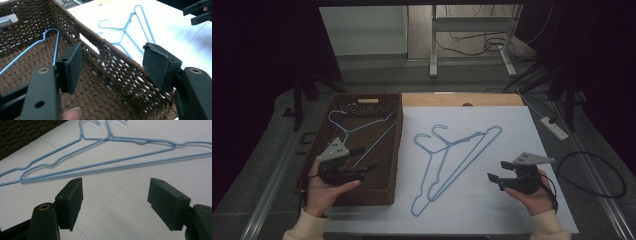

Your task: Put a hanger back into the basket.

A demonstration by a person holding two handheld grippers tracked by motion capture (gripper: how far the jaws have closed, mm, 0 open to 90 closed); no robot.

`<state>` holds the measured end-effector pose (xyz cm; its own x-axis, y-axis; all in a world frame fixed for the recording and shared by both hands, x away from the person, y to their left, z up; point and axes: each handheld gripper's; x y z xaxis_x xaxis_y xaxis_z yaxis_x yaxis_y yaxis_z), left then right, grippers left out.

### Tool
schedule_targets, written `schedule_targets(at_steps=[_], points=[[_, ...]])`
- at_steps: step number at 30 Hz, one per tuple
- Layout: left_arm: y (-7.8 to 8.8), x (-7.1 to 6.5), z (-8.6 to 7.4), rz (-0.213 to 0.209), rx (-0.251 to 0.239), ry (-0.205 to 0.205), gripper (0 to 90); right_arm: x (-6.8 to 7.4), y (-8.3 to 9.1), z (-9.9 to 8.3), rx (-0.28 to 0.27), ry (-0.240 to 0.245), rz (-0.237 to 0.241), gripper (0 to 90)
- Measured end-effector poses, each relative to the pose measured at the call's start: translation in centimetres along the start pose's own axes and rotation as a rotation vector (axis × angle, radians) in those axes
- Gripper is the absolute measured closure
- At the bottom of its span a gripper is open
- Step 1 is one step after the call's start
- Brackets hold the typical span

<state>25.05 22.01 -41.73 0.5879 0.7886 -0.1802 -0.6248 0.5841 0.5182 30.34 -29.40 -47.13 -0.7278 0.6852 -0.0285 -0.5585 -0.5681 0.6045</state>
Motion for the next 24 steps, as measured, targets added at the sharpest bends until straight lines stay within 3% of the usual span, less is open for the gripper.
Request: schedule_targets(at_steps=[7,18,24], points=[[0.1,-0.3,-0.2,0.001,-0.020,0.006,33.9,0.1,-0.1,0.1,0.004,0.002,0.000,28.8],[-0.5,-0.1,-1.0,-0.020,0.020,0.015,33.8,0.2,-0.8,0.2,0.021,-0.002,-0.004,28.9],[-0.5,-0.1,-1.0,-0.027,0.017,0.016,33.8,0.3,-1.6,0.6,0.036,0.006,0.001,29.4]])
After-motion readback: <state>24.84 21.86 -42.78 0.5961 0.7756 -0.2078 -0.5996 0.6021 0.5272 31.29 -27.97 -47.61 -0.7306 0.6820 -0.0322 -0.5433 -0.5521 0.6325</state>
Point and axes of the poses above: each handheld gripper's, and its own axes: y roughly backward along the jaws, z roughly out of its top, x roughly to its left, and after that the axes turned 7 degrees about y, right-handed
